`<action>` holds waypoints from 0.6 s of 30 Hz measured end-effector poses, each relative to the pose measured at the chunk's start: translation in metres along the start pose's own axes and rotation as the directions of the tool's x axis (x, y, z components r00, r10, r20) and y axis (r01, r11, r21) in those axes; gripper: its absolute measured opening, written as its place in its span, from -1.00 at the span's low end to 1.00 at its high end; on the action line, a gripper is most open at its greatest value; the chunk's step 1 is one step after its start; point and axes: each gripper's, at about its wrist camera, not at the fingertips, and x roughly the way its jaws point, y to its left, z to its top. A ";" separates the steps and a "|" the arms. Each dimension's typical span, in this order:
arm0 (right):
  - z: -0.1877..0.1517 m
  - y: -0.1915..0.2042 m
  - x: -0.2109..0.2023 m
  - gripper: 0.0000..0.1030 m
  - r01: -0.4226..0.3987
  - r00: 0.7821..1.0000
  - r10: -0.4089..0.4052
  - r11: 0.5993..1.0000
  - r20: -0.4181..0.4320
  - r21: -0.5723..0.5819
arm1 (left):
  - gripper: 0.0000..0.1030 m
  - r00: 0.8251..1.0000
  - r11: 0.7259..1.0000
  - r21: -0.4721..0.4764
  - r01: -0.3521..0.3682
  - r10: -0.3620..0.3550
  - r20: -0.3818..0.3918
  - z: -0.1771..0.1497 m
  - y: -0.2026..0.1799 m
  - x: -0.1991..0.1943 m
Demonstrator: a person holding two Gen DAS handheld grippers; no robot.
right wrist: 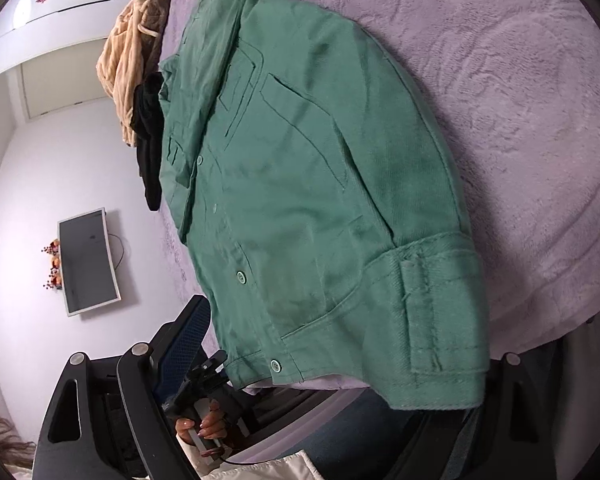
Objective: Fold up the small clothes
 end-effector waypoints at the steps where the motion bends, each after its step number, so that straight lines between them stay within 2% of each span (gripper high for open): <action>1: 0.000 -0.001 0.001 0.64 0.005 1.000 -0.005 1.000 0.005 0.012 | 0.70 1.000 1.000 -0.002 -0.002 0.002 -0.001 0.000 0.000 -0.001; 2: -0.001 -0.002 0.002 0.50 0.020 1.000 -0.020 0.999 0.005 0.024 | 0.35 1.000 1.000 0.002 -0.017 0.017 -0.004 0.001 -0.002 -0.001; 3: 0.000 -0.004 0.002 -0.01 0.043 0.999 -0.043 0.999 -0.001 0.032 | 0.11 0.999 1.000 0.008 -0.029 0.029 -0.014 0.002 -0.003 0.001; 4: -0.001 -0.005 0.002 -0.77 0.058 0.998 -0.058 0.998 -0.007 0.033 | -0.41 0.999 0.999 0.012 -0.030 0.030 -0.026 0.001 0.000 -0.001; 5: 0.000 -0.004 0.002 -0.87 0.054 0.999 -0.054 0.998 0.001 0.028 | -0.58 0.999 1.000 0.016 -0.016 0.016 -0.030 0.001 0.001 -0.002; 7: 0.000 0.006 -0.003 -0.87 0.005 1.000 -0.005 1.000 0.026 0.004 | -0.68 0.999 0.999 0.023 0.027 -0.026 -0.027 0.003 -0.001 -0.007; 11: 0.006 0.034 -0.012 -0.87 -0.131 0.990 0.131 0.991 0.057 -0.008 | -0.68 0.984 0.984 -0.011 0.177 -0.177 0.015 0.012 -0.003 -0.034; 15: 0.022 0.074 -0.018 -0.87 -0.214 0.970 0.218 0.976 0.109 -0.046 | -0.68 0.946 0.950 -0.026 0.313 -0.309 0.095 0.038 -0.008 -0.069; 18: 0.036 0.107 -0.020 -0.87 -0.245 0.955 0.256 0.966 0.151 -0.086 | -0.68 0.920 0.929 -0.002 0.369 -0.365 0.142 0.067 -0.018 -0.088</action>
